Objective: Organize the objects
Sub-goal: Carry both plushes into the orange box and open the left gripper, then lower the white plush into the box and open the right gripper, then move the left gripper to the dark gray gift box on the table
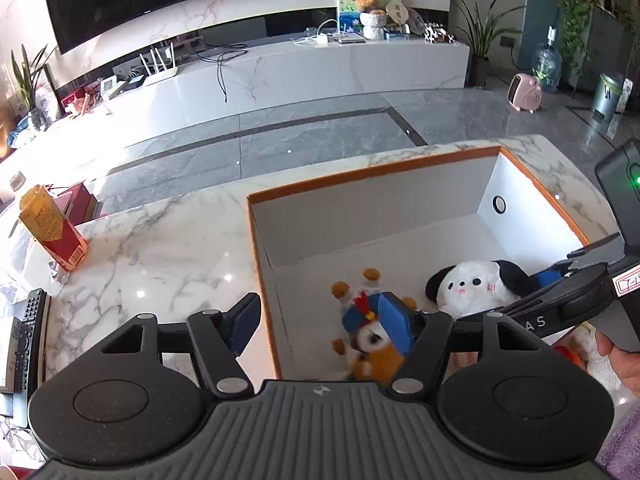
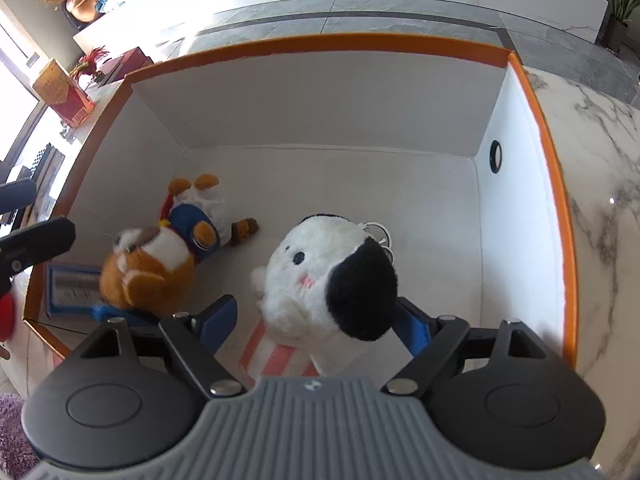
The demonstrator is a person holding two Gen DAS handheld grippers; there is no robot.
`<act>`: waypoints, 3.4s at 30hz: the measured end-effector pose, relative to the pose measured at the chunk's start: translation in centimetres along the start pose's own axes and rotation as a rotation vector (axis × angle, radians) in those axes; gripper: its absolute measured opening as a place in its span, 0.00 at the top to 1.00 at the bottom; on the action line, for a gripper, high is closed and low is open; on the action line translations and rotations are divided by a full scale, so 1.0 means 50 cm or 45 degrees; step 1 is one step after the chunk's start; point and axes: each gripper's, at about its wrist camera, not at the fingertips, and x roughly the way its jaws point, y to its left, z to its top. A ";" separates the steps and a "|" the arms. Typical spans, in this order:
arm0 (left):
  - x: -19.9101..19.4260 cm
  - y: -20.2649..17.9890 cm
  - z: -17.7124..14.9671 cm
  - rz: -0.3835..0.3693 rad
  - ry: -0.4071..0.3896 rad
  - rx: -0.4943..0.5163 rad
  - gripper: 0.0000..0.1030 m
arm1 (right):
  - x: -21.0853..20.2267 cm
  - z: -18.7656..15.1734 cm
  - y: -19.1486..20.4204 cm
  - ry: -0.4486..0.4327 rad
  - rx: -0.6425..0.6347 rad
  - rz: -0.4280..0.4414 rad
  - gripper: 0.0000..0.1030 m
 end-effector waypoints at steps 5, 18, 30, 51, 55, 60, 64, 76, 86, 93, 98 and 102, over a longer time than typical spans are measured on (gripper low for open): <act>0.012 0.025 -0.008 -0.005 0.055 -0.042 0.26 | -0.010 -0.003 -0.001 -0.002 0.038 -0.016 0.27; 0.045 0.034 -0.060 -0.036 0.182 -0.059 0.66 | 0.007 0.010 0.030 -0.021 0.095 0.092 0.43; 0.044 0.037 -0.062 -0.047 0.180 -0.086 0.67 | 0.034 0.016 0.065 0.012 0.121 0.238 0.43; 0.035 0.040 -0.066 -0.044 0.160 -0.086 0.70 | 0.012 0.000 0.036 0.029 0.161 0.295 0.60; 0.033 0.038 -0.067 -0.040 0.154 -0.077 0.70 | 0.015 0.002 0.046 0.027 0.141 0.266 0.60; 0.010 0.047 -0.073 -0.030 0.108 -0.116 0.69 | -0.008 -0.001 0.062 -0.016 0.108 0.208 0.59; -0.034 0.044 -0.081 0.012 0.040 -0.097 0.63 | -0.065 -0.023 0.080 -0.127 0.024 0.140 0.49; -0.168 0.000 -0.156 -0.090 -0.051 -0.026 0.47 | -0.217 -0.162 0.111 -0.340 -0.122 0.085 0.27; -0.188 -0.037 -0.292 -0.256 0.150 -0.019 0.37 | -0.202 -0.348 0.105 -0.195 -0.084 0.178 0.29; -0.157 -0.044 -0.362 -0.351 0.319 -0.196 0.36 | -0.160 -0.435 0.094 -0.062 0.004 0.187 0.39; -0.137 -0.064 -0.391 -0.300 0.451 -0.192 0.38 | -0.140 -0.459 0.111 -0.015 -0.044 0.119 0.48; -0.130 -0.081 -0.396 -0.283 0.486 -0.155 0.38 | -0.136 -0.467 0.108 -0.006 -0.050 0.085 0.48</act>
